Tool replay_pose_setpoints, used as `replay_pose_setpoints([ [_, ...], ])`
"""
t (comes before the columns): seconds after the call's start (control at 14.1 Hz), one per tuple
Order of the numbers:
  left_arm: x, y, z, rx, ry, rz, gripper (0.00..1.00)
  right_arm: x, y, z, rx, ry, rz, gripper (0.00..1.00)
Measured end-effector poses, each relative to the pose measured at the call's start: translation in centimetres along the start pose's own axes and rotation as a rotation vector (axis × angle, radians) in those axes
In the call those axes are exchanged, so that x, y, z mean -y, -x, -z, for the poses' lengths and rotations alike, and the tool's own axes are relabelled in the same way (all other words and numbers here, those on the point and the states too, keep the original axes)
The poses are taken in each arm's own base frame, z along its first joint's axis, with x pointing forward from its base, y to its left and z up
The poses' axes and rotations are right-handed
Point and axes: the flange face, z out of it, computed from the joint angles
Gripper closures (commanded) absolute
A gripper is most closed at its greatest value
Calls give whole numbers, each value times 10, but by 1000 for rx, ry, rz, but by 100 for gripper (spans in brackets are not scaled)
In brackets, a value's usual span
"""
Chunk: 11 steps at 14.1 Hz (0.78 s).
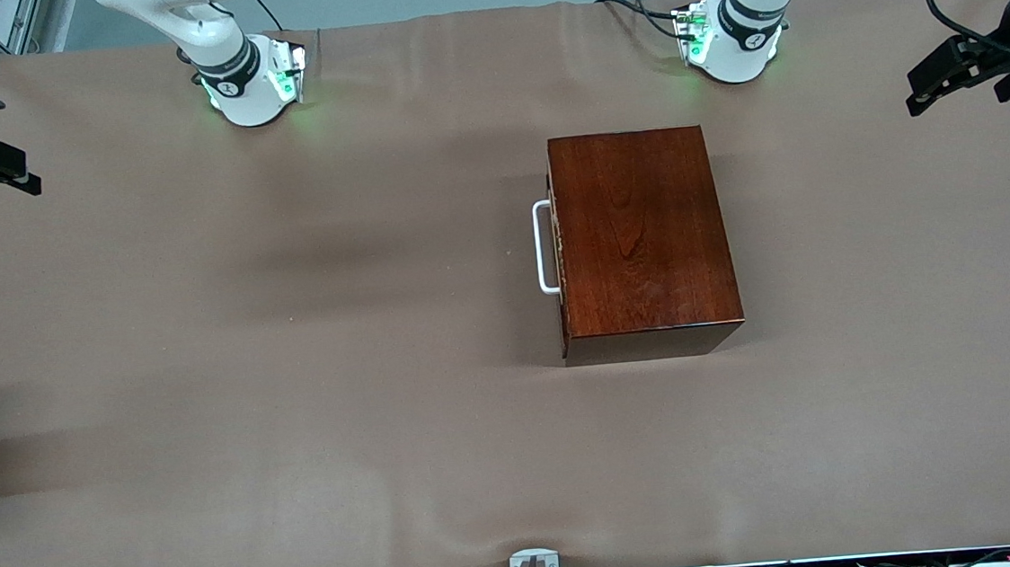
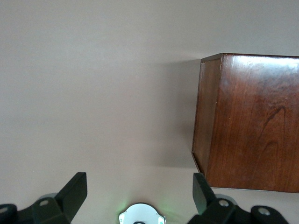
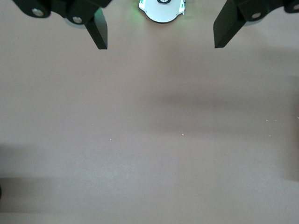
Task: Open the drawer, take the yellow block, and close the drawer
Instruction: 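Reach the left gripper toward the white drawer handle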
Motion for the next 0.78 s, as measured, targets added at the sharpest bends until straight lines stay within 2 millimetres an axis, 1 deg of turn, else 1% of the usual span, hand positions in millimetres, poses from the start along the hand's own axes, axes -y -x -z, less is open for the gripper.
replay_pose_setpoints([
  [0.07,-15,1,-1,2,-3,-28,0,0,0,0,0,0,0,0],
  [0.14,-40,4,-4,8,-8,-70,0,0,0,0,0,0,0,0],
  [0.21,-72,7,-11,21,-15,-99,0,0,0,0,0,0,-1,0],
  [0.28,-108,10,-21,38,-24,-108,0,-1,0,0,1,0,-1,0],
  [0.43,-184,16,-48,76,-42,-106,0,-1,0,0,1,0,-1,0],
  [0.71,-334,13,-112,52,-58,-25,0,-1,0,-1,2,0,-1,0],
  [0.78,-364,13,-128,36,-53,-19,0,-1,0,-1,2,-1,-1,0],
])
